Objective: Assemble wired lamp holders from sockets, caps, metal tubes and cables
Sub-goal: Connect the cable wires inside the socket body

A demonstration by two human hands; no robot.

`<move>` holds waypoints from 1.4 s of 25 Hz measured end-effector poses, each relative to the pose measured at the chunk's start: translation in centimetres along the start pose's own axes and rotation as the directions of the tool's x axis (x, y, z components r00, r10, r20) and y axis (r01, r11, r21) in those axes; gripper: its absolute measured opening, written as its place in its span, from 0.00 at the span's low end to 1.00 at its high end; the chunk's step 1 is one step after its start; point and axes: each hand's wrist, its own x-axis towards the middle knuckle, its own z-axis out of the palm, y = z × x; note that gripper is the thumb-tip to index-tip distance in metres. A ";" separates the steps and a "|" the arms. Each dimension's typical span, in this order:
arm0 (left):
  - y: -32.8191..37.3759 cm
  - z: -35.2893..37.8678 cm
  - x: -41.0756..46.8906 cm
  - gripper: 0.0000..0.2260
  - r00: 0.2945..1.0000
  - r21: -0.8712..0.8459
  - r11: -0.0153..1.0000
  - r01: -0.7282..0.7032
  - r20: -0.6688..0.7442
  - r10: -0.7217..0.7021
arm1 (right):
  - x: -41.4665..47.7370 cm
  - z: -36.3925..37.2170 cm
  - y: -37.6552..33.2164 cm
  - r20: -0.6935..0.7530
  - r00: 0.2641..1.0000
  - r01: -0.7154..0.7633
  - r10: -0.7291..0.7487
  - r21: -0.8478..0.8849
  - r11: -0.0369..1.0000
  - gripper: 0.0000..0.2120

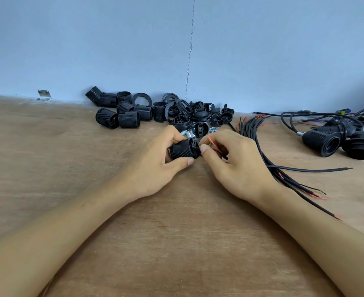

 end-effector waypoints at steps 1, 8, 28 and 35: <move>0.0 0.0 0.0 0.12 1.000 0.001 1.000 -0.002 0.001 0.002 | 0.0 0.0 0.0 -0.013 1.000 -0.018 0.019 0.028 0.999 0.04; 0.0 -0.3 -0.2 0.15 1.000 -0.018 1.000 -0.007 0.014 0.007 | -0.1 -0.3 0.4 0.031 0.998 -0.062 0.061 0.033 0.998 0.05; 0.4 -0.2 -0.1 0.14 0.996 0.000 1.000 0.010 0.092 -0.010 | 0.1 -0.1 0.5 0.098 0.994 -0.052 0.044 0.075 0.996 0.07; 0.3 -0.3 -0.1 0.14 0.996 0.025 1.000 0.003 0.088 -0.005 | 0.1 0.2 0.8 0.095 0.995 -0.022 0.019 0.038 0.999 0.06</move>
